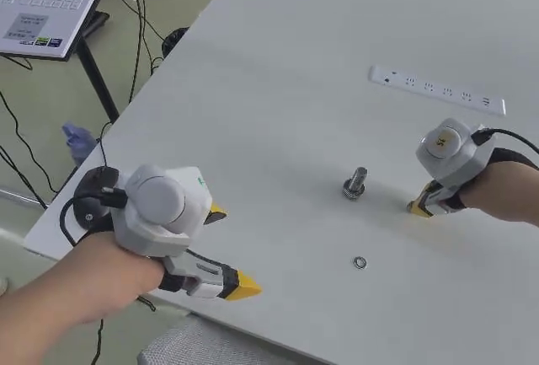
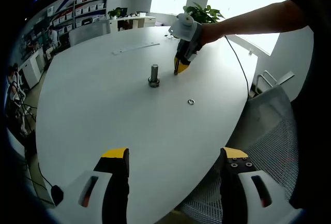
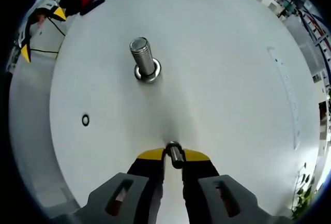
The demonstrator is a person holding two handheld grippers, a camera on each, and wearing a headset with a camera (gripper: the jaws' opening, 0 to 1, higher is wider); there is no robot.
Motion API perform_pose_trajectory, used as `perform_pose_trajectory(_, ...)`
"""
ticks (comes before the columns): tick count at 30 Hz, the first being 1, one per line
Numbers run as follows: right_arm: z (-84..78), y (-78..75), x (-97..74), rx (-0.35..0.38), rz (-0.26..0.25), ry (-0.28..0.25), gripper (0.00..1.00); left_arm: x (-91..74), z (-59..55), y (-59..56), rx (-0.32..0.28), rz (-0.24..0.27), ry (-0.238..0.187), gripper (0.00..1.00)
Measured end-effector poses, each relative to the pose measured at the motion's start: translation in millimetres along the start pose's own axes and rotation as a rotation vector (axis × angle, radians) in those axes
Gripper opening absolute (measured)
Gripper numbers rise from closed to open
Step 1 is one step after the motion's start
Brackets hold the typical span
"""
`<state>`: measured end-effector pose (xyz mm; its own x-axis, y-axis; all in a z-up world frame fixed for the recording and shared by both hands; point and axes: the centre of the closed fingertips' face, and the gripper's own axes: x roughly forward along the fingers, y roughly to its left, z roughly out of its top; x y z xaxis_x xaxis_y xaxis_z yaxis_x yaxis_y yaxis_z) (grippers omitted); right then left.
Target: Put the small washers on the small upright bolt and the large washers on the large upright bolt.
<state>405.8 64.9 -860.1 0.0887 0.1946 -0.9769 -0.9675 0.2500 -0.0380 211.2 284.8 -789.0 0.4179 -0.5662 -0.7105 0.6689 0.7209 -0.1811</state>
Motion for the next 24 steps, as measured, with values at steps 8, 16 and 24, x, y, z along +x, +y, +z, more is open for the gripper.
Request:
perform_pose_trajectory(8, 0.6, -0.2, 0.7, -0.010, -0.002, 0.001, 0.13, 1.8, 4.8, 0.5, 0.007, -0.005, -0.007, 0.71)
perform_pose_trajectory(16, 2.2, 0.0, 0.5, -0.015, -0.001, -0.002, 0.14, 1.6, 2.5, 1.2, 0.009, -0.011, 0.006, 0.69)
perform_pose_trajectory(24, 4.6, -5.6, -5.3, -0.011, 0.002, -0.012, 0.27, -0.3, 3.5, 3.1, 0.011, -0.004, -0.003, 0.69)
